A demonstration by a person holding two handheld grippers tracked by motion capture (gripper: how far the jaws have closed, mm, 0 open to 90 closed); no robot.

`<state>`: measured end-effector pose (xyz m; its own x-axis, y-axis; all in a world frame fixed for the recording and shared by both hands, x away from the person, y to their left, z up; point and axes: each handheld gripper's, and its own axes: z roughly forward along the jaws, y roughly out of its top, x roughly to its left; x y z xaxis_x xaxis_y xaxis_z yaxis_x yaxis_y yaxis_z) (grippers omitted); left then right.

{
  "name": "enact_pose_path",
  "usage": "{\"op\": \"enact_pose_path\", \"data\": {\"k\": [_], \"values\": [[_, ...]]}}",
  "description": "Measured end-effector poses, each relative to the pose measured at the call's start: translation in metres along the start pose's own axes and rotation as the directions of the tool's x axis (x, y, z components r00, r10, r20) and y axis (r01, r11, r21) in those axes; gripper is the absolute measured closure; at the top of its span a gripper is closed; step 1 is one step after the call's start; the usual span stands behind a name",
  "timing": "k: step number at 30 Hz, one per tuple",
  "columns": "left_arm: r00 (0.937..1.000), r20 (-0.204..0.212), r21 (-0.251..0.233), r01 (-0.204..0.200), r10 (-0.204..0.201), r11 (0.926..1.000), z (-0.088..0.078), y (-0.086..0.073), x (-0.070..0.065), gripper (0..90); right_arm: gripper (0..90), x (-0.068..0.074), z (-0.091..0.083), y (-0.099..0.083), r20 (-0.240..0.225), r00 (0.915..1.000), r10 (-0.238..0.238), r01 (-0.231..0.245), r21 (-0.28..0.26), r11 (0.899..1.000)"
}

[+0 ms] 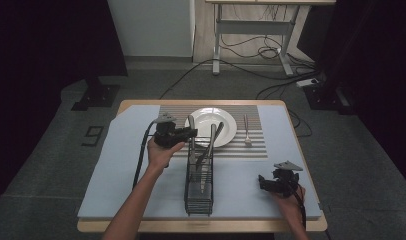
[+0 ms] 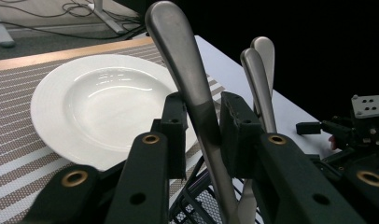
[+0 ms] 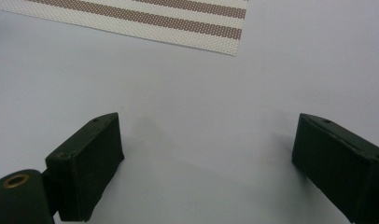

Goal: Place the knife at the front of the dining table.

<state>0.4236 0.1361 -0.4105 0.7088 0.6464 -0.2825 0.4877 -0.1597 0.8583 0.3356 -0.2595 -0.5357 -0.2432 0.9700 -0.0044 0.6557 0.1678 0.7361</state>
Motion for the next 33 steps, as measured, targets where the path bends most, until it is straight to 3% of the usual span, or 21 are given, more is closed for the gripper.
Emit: {"op": "enact_pose_path", "data": {"k": [4,7,10,17,28,33], "values": [[0.9995,0.025,-0.009,0.019,-0.019,0.9998,0.001,0.001,0.001,75.7,8.3,0.0,0.0,0.0,0.0,1.0,-0.001,0.001,0.0,1.0],[0.996,0.072,-0.04,0.055,-0.052,0.9976,0.0,0.001,0.001,78.7,8.3,0.0,0.0,0.0,0.0,1.0,0.001,-0.001,0.0,1.0],[0.9953,0.081,-0.05,0.056,-0.052,0.9972,0.0,0.002,0.001,80.8,8.2,0.0,0.0,0.0,0.0,1.0,0.0,0.0,0.0,1.0],[0.9841,0.161,-0.091,0.09,-0.075,0.9918,-0.005,0.005,0.0,83.7,8.3,0.0,0.0,0.0,0.0,1.0,-0.002,0.002,0.0,1.0],[0.9914,0.129,-0.147,0.037,-0.018,0.9885,-0.025,0.02,-0.01,84.0,8.2,0.0,0.0,0.0,-0.001,1.0,-0.001,0.001,0.003,1.0],[0.9866,0.163,-0.188,0.037,-0.006,0.9815,-0.039,0.028,-0.013,84.0,8.2,0.0,0.0,0.0,-0.001,1.0,-0.002,0.002,0.003,1.0]]}}
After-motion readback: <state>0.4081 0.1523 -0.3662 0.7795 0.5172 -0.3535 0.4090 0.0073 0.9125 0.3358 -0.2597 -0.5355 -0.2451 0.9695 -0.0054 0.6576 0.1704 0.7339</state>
